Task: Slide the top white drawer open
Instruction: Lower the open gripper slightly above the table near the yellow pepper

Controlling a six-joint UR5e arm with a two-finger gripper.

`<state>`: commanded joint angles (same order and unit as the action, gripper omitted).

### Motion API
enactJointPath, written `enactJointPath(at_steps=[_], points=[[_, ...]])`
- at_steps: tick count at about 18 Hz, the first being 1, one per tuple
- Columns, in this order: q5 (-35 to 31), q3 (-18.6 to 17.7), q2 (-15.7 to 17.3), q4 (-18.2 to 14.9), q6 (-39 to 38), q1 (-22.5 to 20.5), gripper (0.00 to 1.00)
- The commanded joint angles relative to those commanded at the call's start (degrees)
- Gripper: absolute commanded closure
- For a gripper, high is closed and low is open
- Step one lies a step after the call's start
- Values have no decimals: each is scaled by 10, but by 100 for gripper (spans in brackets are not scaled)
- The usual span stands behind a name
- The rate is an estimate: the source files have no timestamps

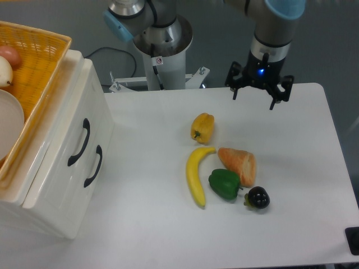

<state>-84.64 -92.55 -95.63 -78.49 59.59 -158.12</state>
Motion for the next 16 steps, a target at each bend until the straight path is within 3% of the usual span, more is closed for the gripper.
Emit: enactJointPath(at_steps=[5,10,16], points=[[5,3,-1,0,-1,2,0],[12,-34,6,2,-1,14,0],[13,-28,-2,1,-9,12,0]])
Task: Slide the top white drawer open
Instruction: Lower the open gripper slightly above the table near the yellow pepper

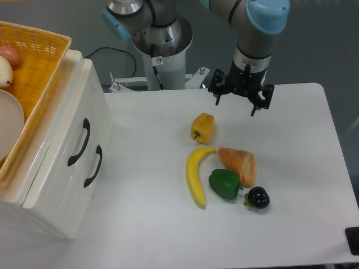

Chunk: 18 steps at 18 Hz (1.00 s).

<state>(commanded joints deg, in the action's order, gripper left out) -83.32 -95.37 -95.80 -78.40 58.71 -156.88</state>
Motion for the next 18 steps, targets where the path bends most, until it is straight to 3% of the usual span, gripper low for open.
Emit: enactJointPath(at_steps=[9,18], points=[[-1,31,-24,-3,-30,-4,0],[33,36,-24,-6,-112,5,0]])
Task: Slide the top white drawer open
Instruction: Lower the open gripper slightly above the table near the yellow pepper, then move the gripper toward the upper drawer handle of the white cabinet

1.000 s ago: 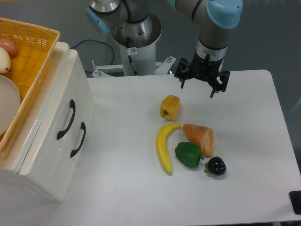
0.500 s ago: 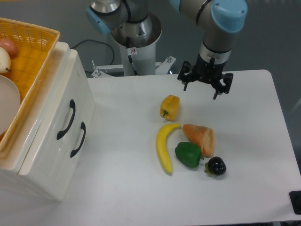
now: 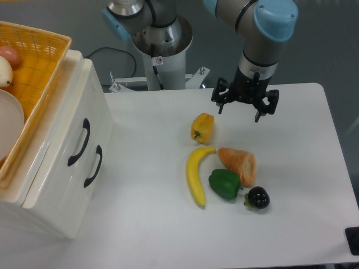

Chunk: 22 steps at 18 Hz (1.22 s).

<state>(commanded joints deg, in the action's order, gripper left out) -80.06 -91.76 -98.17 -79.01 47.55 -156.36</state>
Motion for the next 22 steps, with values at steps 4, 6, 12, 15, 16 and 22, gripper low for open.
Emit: enactJointPath(at_steps=[4,6,12,15,16,22], points=[[-1,-14,-1,0,-55,23,0],[5,-12,-8,3,-72,35,0],[29,-2,-15,4,-133,93,0],[55,0,-18,1,-171,106,0],[68,1,-19,2,-177,109,0],[100,1,-36,-16,-224,141,0]])
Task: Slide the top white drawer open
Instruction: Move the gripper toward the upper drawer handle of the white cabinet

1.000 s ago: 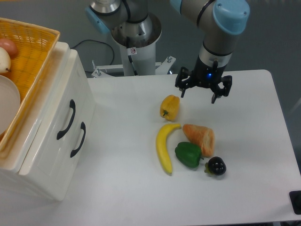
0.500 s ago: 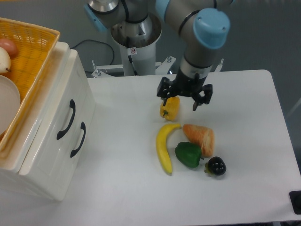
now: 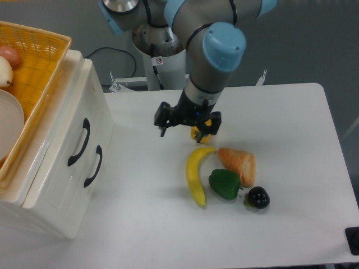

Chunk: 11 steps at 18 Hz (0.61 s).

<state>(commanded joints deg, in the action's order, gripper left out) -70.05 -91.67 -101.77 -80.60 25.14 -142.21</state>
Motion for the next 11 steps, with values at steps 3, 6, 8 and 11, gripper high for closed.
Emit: enactJointPath(at_steps=[3,6,8,11], points=[[1,3,-4,1,-25,20,0],[16,4,-8,1,-36,36,0],[19,4,-8,0,-42,46,0],[26,4,-8,1,-49,61,0]])
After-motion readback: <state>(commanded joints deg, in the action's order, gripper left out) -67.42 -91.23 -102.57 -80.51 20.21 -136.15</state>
